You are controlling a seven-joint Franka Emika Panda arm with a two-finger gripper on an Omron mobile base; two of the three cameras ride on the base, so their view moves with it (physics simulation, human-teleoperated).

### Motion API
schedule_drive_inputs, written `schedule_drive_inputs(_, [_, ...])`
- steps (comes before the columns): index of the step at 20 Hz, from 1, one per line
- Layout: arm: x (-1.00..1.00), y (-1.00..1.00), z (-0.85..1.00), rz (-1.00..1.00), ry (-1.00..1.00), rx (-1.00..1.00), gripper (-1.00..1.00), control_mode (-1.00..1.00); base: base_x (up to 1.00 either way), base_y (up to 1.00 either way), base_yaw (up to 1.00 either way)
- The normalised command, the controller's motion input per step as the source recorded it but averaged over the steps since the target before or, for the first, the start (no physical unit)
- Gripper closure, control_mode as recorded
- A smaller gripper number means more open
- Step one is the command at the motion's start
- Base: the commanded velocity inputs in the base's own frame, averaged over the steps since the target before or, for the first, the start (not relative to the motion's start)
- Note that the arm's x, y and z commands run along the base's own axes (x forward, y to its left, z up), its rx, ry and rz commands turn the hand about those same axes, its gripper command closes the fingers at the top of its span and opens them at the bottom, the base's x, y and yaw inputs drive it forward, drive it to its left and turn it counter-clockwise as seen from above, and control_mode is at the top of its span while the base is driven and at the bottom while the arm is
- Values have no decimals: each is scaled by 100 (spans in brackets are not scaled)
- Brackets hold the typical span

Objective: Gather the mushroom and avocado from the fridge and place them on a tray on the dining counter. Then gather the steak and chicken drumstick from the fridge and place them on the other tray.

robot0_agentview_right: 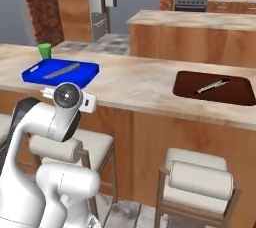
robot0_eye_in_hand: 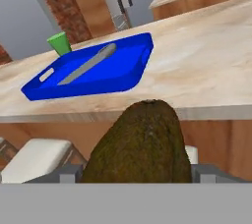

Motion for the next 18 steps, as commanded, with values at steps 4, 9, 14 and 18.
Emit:
schedule_drive_inputs(4, [0,0,0,0,0,0,100,100,46,82,-20])
schedule_drive_inputs(9, [0,0,0,0,0,0,100,100,44,77,-19])
schedule_drive_inputs(14, [0,0,0,0,0,0,100,100,43,75,-16])
schedule_drive_inputs(18, [0,0,0,0,0,0,100,100,16,21,-4])
